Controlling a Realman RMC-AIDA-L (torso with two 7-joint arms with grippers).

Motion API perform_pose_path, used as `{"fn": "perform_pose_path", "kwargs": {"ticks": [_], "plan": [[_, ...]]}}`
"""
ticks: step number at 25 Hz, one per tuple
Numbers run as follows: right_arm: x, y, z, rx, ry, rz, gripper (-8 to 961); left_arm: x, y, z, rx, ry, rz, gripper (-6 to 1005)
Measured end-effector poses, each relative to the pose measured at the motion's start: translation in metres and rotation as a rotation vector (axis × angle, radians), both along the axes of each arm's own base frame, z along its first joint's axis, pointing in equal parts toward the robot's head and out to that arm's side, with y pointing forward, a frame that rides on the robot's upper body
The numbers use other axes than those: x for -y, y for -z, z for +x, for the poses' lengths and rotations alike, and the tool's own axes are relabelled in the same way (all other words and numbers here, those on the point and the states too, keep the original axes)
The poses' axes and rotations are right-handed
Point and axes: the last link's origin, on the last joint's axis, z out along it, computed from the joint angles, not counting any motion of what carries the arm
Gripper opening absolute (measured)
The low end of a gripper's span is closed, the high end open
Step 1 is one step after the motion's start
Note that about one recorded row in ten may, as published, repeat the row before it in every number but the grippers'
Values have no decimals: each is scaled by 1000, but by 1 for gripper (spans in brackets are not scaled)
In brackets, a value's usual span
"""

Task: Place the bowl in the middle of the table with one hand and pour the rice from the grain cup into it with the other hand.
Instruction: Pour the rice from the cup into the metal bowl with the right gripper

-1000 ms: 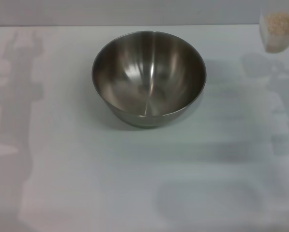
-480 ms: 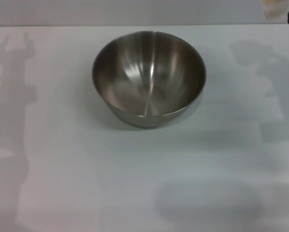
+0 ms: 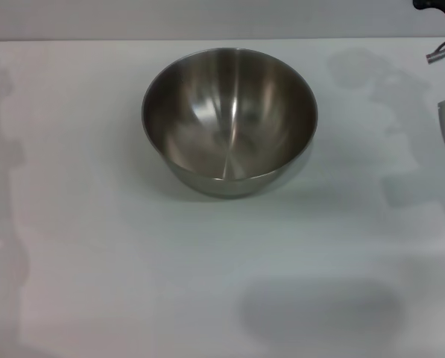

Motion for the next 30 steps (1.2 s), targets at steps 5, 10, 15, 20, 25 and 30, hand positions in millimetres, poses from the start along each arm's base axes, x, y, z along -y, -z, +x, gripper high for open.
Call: {"fn": "perform_pose_path", "kwargs": {"ticks": [5,10,15,20,25,30], "plan": [[-5,2,-10,38,-41,-18,11,4,-2,-4,13,1,16,516],[-6,8,-16,95,-85,-54,12,4,-6,-6,19,-7,31,516],[-2,17,-20,216,-120,-52,13,3,-8,-5,25,-7,40,516],[-2,20,-22,269,-137,-41,11,2,-10,-5,29,-9,52,517],[-5,21,-27,331,-179,-52,11,2,-11,-4,31,-6,56,517],[-8,23,-35,383,-215,-52,12,2,-11,-4,31,-6,56,517]]}}
